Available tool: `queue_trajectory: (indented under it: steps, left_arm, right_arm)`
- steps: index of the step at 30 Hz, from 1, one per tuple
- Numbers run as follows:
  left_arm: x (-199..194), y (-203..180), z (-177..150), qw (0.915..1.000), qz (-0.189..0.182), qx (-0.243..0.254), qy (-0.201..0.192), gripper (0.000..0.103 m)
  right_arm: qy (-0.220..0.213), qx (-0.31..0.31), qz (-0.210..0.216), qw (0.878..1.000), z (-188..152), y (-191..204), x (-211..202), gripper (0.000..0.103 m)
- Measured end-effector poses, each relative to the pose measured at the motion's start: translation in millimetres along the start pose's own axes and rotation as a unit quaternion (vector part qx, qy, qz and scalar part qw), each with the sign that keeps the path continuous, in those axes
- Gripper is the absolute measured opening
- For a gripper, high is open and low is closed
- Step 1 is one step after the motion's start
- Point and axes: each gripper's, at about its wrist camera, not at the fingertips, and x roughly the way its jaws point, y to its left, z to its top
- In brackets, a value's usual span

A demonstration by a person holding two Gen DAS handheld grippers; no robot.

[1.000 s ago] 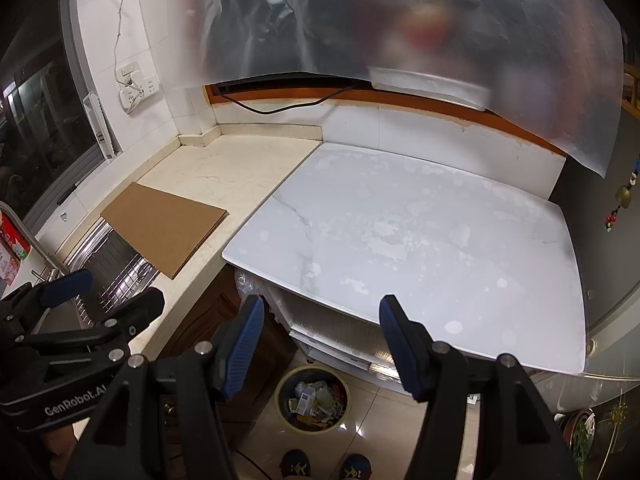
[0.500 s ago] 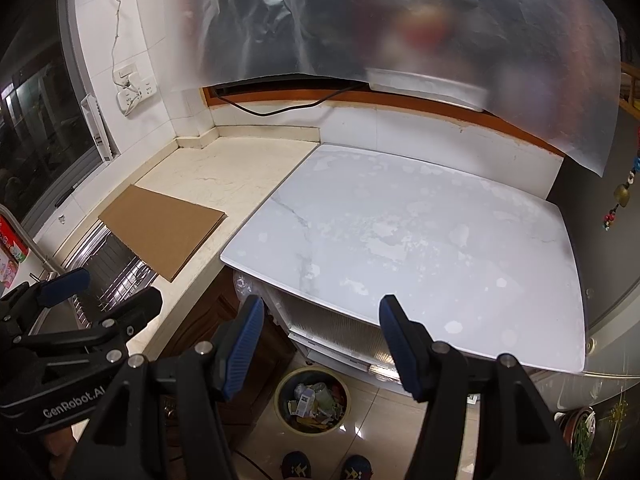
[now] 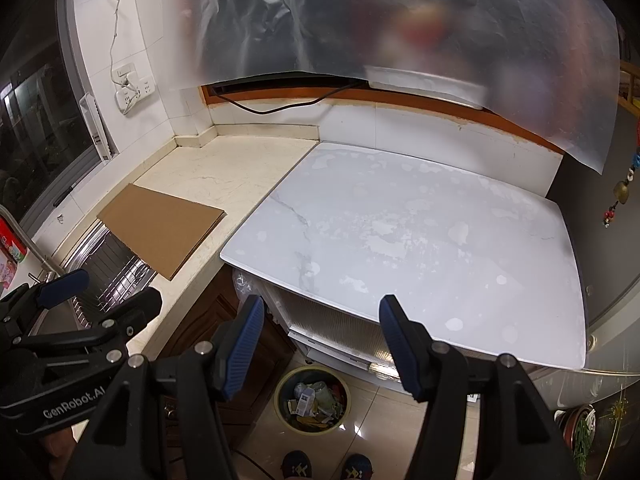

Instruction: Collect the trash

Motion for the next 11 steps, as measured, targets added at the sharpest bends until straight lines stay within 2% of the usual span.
queue_trajectory:
  steps: [11]
  left_arm:
    - [1.2, -0.6, -3.2, 1.0000, -0.001, -0.001, 0.002, 0.092]
  right_arm:
    - [0.002, 0.004, -0.003, 1.000, -3.3, 1.1, 1.0, 0.061]
